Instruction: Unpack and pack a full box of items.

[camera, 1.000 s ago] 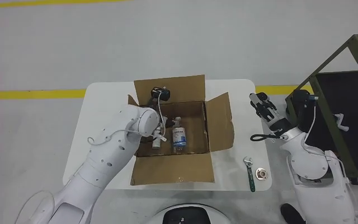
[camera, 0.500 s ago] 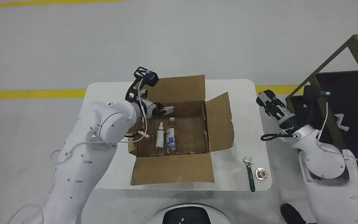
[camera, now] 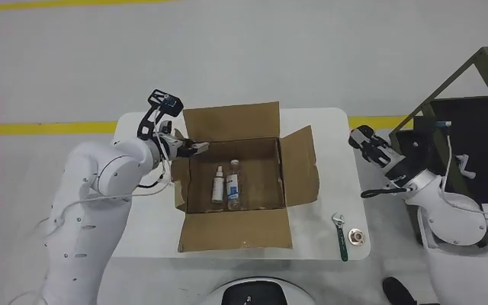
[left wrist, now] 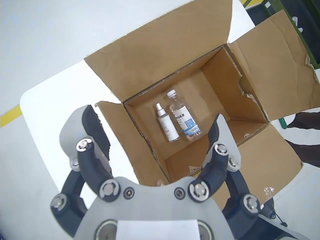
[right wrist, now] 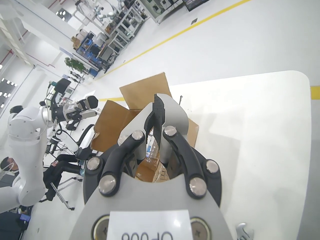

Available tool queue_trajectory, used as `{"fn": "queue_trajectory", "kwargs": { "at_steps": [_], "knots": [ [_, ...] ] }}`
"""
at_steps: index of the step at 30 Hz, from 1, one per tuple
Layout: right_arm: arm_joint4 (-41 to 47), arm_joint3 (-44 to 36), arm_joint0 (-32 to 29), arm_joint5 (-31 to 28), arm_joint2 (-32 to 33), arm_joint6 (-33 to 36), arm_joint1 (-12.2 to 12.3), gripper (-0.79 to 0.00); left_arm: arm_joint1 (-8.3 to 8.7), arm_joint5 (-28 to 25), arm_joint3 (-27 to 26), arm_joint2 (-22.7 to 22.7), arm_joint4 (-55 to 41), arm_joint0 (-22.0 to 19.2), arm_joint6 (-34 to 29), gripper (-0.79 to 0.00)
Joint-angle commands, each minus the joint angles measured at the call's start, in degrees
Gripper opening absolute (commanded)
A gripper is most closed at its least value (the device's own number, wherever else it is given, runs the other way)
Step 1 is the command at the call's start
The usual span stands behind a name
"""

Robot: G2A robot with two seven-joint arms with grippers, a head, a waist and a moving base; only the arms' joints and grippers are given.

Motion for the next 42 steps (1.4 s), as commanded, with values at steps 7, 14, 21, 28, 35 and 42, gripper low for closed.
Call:
{"fn": "queue_trajectory", "kwargs": {
  "at_steps": [7,14,21,28,35,42],
  "knots": [
    [-14.1,-2.2,0.7,-5.5,0.6,15.6,1.9,-0.785,0.51,2.7,0.3,-2.5,0.7,0.9,-0.2,0.0],
    [-20.0,-2.5,-1.6,-7.5,1.9,23.2,3.1,-0.785,0.51,2.7,0.3,-2.5,0.7,0.9,-0.2,0.0],
    [-20.0,-2.4,-1.8,-7.2,2.2,22.8,3.1,-0.785,0.51,2.7,0.3,-2.5,0.7,0.9,-0.2,0.0],
    [-20.0,-2.4,-1.8,-7.2,2.2,22.8,3.1,-0.785,0.51,2.7,0.3,-2.5,0.7,0.9,-0.2,0.0],
    [-33.0,-6.6,-4.1,-5.4,-2.5,29.3,3.7,-0.785,0.51,2.7,0.3,-2.5,0.7,0.9,-0.2,0.0],
    [-36.0,-3.2,-4.0,-5.1,-6.2,40.1,4.3,-0.785,0.51,2.7,0.3,-2.5,0.7,0.9,-0.2,0.0]
  ]
}}
